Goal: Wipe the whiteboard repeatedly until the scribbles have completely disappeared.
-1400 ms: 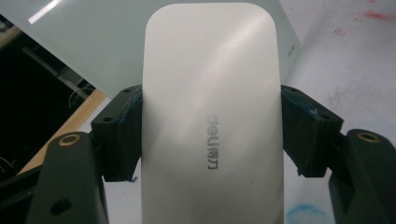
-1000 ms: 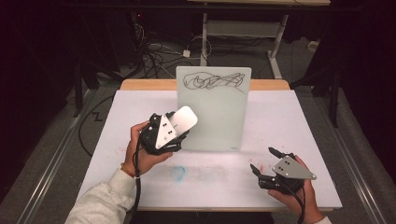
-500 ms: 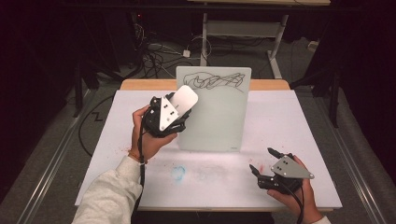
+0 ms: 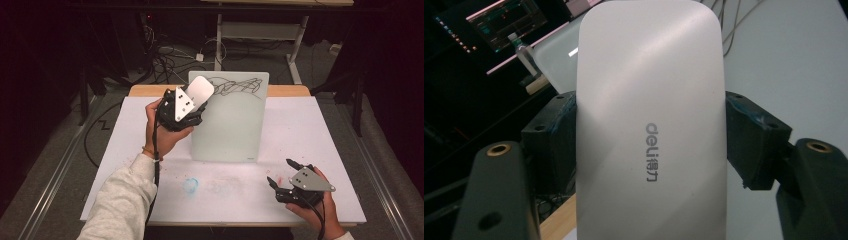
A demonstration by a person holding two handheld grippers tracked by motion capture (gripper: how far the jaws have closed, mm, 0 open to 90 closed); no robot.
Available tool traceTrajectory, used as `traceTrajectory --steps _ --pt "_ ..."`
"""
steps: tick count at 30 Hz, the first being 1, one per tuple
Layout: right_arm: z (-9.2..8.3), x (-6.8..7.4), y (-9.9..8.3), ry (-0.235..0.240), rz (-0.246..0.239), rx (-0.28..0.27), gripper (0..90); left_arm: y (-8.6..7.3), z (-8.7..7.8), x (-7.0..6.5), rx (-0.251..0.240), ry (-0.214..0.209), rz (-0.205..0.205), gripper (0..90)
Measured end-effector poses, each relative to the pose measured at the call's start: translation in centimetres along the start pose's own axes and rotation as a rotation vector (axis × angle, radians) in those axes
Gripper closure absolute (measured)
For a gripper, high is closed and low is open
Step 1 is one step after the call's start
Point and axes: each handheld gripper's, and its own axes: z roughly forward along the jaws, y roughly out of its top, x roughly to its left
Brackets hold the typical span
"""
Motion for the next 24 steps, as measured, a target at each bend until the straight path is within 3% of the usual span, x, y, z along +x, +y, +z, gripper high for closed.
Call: traceTrajectory --steps 4,7,9,12,14,19,24 --pt "0.0 0.0 0.0 -0.001 0.002 0.0 21.1 0.9 0.3 -0.2 0.003 0.032 0.04 29.2" --pt "0.0 0.0 0.0 0.0 -0.002 0.005 21.1 0.9 0.6 -0.5 -0.007 0.04 0.046 29.2" --pt "0.0 0.1 -0.1 0.001 0.0 0.008 21.1 0.5 0.9 -1.2 -0.028 0.088 0.075 29.2" --pt "0.0 0.1 -0.1 0.007 -0.002 0.007 21.1 -0.1 1.1 -1.9 -0.039 0.102 0.093 29.1" --pt "0.1 0.2 -0.1 0.01 -0.005 0.01 21.1 -0.8 1.3 -3.0 -0.038 0.129 0.133 29.1" --pt "0.2 0.3 -0.1 0.012 -0.011 0.017 21.1 -1.9 1.2 -4.0 -0.037 0.115 0.138 29.2" --pt "0.2 0.4 -0.1 0.012 -0.012 0.023 21.1 -1.9 0.9 -3.5 -0.027 0.09 0.14 29.2"
